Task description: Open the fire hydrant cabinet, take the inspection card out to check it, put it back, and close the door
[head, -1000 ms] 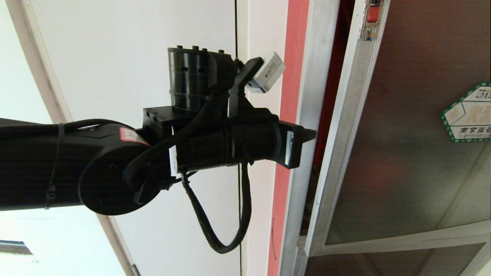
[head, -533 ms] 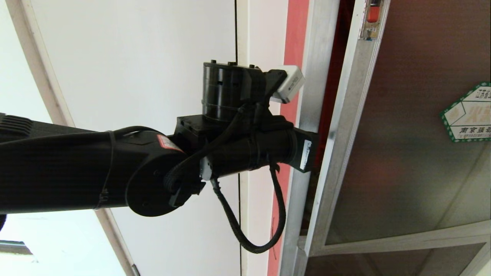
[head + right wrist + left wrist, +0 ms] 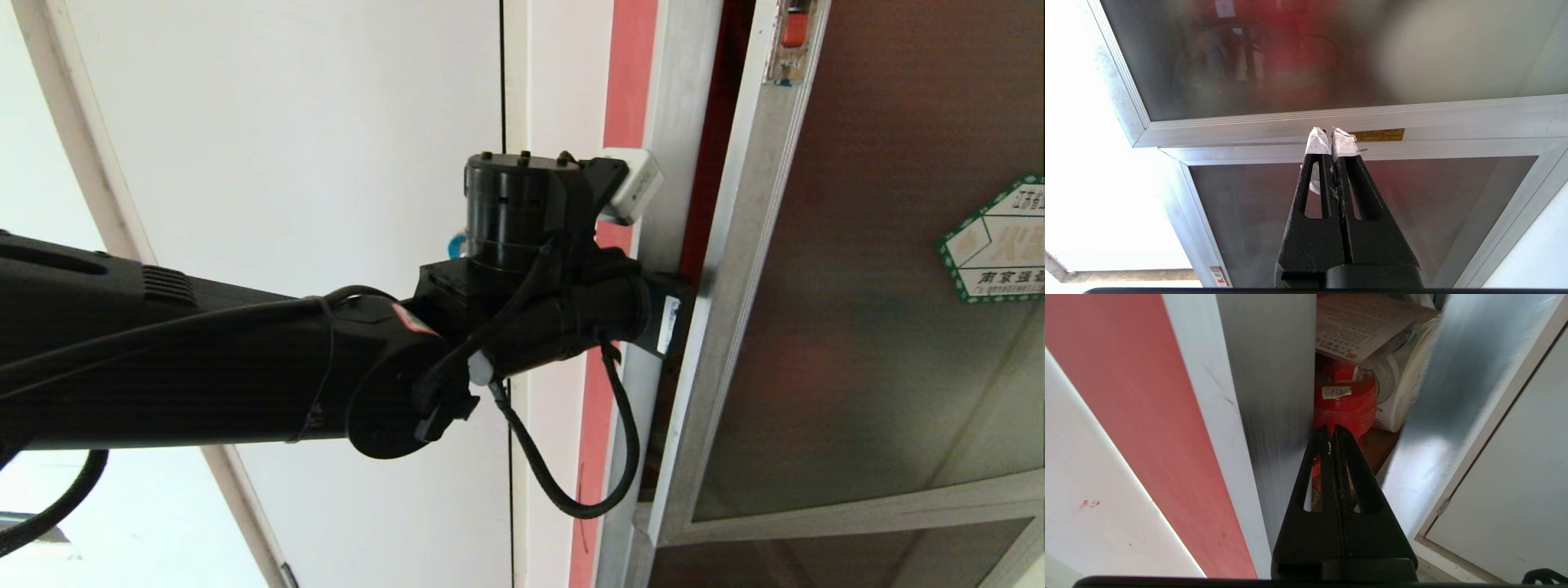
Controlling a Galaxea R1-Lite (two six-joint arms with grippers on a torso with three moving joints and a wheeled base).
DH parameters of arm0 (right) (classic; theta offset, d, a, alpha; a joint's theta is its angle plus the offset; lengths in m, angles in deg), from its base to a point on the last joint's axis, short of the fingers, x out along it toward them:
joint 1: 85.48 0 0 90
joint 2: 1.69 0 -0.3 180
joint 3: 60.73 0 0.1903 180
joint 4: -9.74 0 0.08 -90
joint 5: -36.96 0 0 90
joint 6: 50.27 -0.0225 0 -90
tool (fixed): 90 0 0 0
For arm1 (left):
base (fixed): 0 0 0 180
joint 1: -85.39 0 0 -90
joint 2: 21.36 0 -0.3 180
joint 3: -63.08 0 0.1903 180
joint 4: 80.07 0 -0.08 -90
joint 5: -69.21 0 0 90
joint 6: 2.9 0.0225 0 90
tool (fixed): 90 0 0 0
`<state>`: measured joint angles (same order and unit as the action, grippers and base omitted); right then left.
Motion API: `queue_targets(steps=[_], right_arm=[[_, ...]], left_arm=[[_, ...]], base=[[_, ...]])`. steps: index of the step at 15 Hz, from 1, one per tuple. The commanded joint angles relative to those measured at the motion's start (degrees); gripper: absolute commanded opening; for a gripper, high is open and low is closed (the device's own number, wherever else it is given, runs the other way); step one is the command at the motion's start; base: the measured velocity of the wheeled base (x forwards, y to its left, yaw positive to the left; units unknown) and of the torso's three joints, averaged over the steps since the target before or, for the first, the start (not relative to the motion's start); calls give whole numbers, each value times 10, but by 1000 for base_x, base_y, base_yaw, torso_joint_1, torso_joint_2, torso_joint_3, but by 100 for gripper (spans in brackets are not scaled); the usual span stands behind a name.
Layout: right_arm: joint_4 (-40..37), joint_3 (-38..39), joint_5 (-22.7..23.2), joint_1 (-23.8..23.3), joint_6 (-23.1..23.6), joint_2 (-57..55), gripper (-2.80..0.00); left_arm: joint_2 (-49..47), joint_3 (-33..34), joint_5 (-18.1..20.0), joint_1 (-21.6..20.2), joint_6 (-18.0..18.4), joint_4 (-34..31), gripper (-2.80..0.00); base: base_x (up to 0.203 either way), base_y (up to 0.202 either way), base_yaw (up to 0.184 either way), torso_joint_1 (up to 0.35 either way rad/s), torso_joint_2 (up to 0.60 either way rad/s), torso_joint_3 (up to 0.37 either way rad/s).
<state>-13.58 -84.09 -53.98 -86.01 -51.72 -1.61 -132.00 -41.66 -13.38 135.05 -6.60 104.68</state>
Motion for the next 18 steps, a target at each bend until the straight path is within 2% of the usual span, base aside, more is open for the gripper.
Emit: queue_targets(steps=[1,5,10,18], right_arm=[[0,0,0,0,0,0,-280],[0,0,0,0,0,0,-280],[0,0,0,0,0,0,-280],[0,0,0,0,0,0,-280]], left_arm=[[-19,-10,1,1,0,2,-280],[-29,-38,1,3,-2,3,-280],[-25,-37,1,32,-5,4,-280],[15,18,1,66,-4,5,-280]], base=[[0,0,0,0,0,0],[0,0,0,0,0,0],[0,0,0,0,0,0],[0,0,0,0,0,0]])
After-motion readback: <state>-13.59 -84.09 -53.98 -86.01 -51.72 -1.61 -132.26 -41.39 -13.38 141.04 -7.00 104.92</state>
